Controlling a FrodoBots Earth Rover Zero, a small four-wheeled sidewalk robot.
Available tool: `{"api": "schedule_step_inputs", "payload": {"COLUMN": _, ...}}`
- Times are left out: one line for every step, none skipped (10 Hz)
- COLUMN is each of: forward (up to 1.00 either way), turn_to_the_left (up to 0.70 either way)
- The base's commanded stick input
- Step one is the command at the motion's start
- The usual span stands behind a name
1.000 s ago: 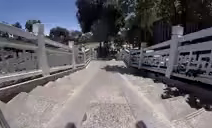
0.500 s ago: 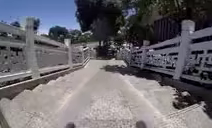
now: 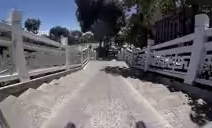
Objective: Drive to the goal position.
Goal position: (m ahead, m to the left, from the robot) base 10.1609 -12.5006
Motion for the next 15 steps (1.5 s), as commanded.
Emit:
{"api": "schedule_step_inputs", "payload": {"forward": 0.7, "turn_to_the_left": 0.0}}
{"api": "schedule_step_inputs", "payload": {"forward": 0.7, "turn_to_the_left": 0.0}}
{"api": "schedule_step_inputs", "payload": {"forward": 0.7, "turn_to_the_left": 0.0}}
{"api": "schedule_step_inputs", "payload": {"forward": 0.7, "turn_to_the_left": 0.0}}
{"api": "schedule_step_inputs", "payload": {"forward": 0.7, "turn_to_the_left": 0.0}}
{"api": "schedule_step_inputs", "payload": {"forward": 0.7, "turn_to_the_left": 0.0}}
{"api": "schedule_step_inputs", "payload": {"forward": 0.7, "turn_to_the_left": 0.0}}
{"api": "schedule_step_inputs", "payload": {"forward": 0.7, "turn_to_the_left": 0.0}}
{"api": "schedule_step_inputs", "payload": {"forward": 0.7, "turn_to_the_left": 0.0}}
{"api": "schedule_step_inputs", "payload": {"forward": 0.7, "turn_to_the_left": 0.0}}
{"api": "schedule_step_inputs", "payload": {"forward": 0.7, "turn_to_the_left": 0.0}}
{"api": "schedule_step_inputs", "payload": {"forward": 0.7, "turn_to_the_left": 0.0}}
{"api": "schedule_step_inputs", "payload": {"forward": 0.7, "turn_to_the_left": 0.0}}
{"api": "schedule_step_inputs", "payload": {"forward": 0.7, "turn_to_the_left": 0.0}}
{"api": "schedule_step_inputs", "payload": {"forward": 0.7, "turn_to_the_left": 0.0}}
